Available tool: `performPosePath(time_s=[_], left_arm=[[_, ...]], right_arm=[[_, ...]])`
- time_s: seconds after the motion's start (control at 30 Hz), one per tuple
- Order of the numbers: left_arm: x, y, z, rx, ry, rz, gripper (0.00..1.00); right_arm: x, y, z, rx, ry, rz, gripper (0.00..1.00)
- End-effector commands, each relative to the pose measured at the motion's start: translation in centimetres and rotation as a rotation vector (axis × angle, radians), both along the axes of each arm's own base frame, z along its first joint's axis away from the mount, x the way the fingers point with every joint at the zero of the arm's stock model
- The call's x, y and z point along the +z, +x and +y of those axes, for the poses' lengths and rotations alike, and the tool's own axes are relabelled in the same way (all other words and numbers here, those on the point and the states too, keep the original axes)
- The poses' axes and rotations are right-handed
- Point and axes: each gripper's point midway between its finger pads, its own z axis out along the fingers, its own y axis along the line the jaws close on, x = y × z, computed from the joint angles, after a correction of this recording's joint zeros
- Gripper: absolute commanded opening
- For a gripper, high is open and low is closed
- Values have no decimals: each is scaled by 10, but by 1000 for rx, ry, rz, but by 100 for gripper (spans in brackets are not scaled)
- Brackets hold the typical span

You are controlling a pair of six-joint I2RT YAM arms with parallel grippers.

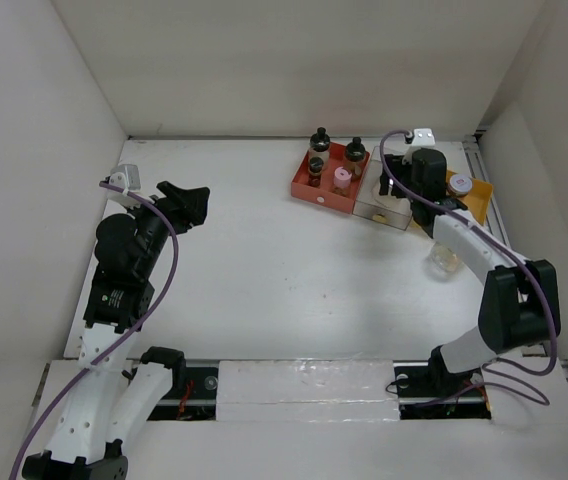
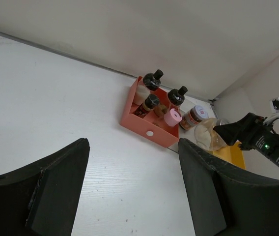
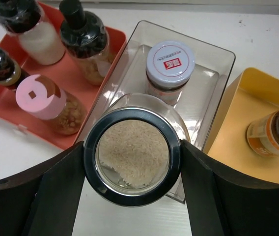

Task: Organize the condiment bottles

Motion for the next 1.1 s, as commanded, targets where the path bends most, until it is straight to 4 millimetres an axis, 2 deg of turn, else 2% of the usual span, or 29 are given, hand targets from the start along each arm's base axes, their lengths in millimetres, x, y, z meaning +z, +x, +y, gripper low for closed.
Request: performPosePath(time_s=[0.0,0.03,0.17,0.33,0.37,0.4,0.5,0.57,0.73,0.8,0.93,1.07], left_arm=[[11,1,-3,-15,-13,-49,69],[11,1,-3,-15,-13,-49,69],[8,3,-3,-15,-11,-40,69],[8,3,-3,-15,-11,-40,69],[8,3,-3,-15,-11,-40,69],[8,3,-3,-15,-11,-40,69],[8,3,-3,-15,-11,-40,69],[8,3,-3,-15,-11,-40,69],[8,3,-3,-15,-11,-40,69],[8,3,-3,-15,-11,-40,69],[11,1,-3,-15,-13,-49,69],[11,1,-3,-15,-13,-49,69]], right_arm=[[75,27,-9,-45,81,-242,60],[77,28,-8,-45,82,-251,60],[64,32,-12,-57,86,-230,60],[39,38,-12,-73,96,-197,60],[42,39,-16,-81,98,-209,60],[36,41,-18,-91,93,-197,60],[20,46,-16,-97,105,-170,60],[20,49,-18,-113,113,-183,60],[1,51,-13,-128,107,-152,60],[-12,53,-12,-132,109,-125,63],[-21,53,-7,-124,106,-107,74],[-22,53,-1,-91,117,-103,80]])
